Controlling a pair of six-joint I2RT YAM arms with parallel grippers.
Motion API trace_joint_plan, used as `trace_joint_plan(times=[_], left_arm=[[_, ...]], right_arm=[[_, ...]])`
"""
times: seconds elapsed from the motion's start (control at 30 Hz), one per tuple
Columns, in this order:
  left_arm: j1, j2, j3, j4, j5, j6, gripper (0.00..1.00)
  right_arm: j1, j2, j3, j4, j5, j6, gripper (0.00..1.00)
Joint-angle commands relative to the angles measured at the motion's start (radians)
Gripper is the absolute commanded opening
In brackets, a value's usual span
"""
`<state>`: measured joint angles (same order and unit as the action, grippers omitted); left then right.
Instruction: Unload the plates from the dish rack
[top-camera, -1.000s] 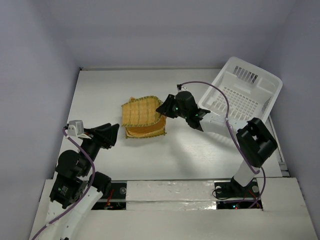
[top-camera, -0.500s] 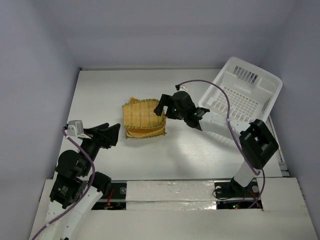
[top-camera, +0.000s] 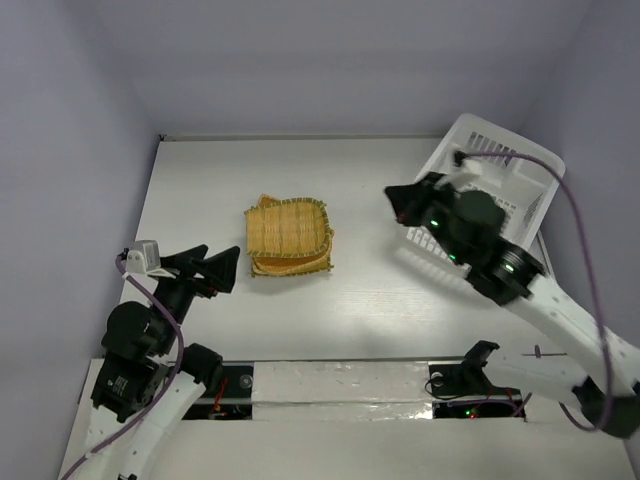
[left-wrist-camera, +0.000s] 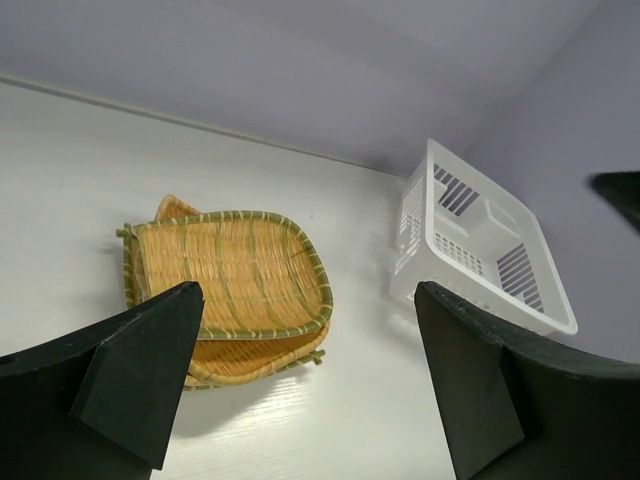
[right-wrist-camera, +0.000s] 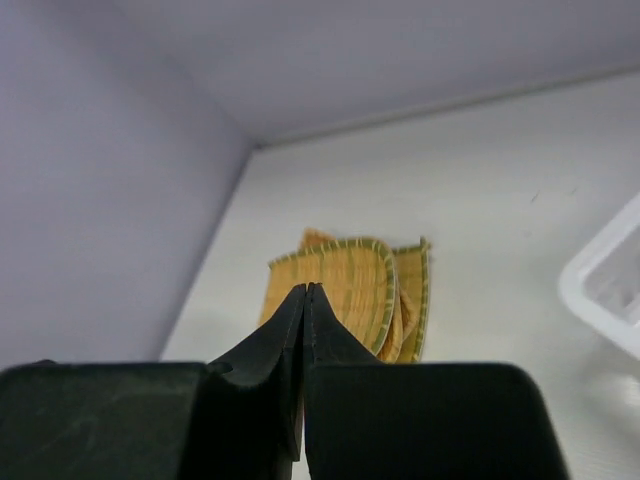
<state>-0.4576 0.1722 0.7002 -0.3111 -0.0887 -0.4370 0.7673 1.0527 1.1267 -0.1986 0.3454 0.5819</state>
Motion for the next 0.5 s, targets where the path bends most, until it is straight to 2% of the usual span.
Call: trace_joint_plan(times=[0.0,0.03,0.1,0.13,0.2,0.23,0.3,0.33,0.47], left_arm=[[-0.004,0.030,0.088,-0.008,-0.042,0.044,0.86],[-0.004,0.032,0.106,-0.016,-0.054,0.050,0.86],[-0.004,0.027,0.122,-0.039,-0.100,0.061,0.86],[-0.004,0.021,0.130,-0.046,-0.121,0.067,0.86],[-0.004,0.013,0.143,-0.069,-0.181,0.073,0.86],[-0.004,0.000,0.145,-0.072,-0.200,0.072,0.86],[-0.004,-0.017,0.140,-0.069,-0.230,0.072,0.86],[-0.004,-0.026,0.139,-0.068,-0.235,0.072,0.86],[-0.004,-0.013,0.131,-0.071,-0.241,0.058,0.87]], right_arm=[[0.006,-0.279,-0.069,-0.115,0.174,-0.082,0.00],[0.006,-0.334,-0.083,-0.136,0.240,-0.083,0.00],[0.006,-0.480,-0.129,-0.189,0.299,-0.071,0.08],[0.006,-0.520,-0.148,-0.202,0.346,-0.064,0.19],[0.006,-0.619,-0.188,-0.223,0.388,-0.044,0.32],[0.006,-0.644,-0.227,-0.240,0.430,-0.021,0.44],[0.006,-0.686,-0.261,-0.260,0.466,0.013,0.56],[0.006,-0.712,-0.278,-0.268,0.480,0.045,0.66],[0.006,-0.699,-0.349,-0.211,0.423,0.053,0.77]])
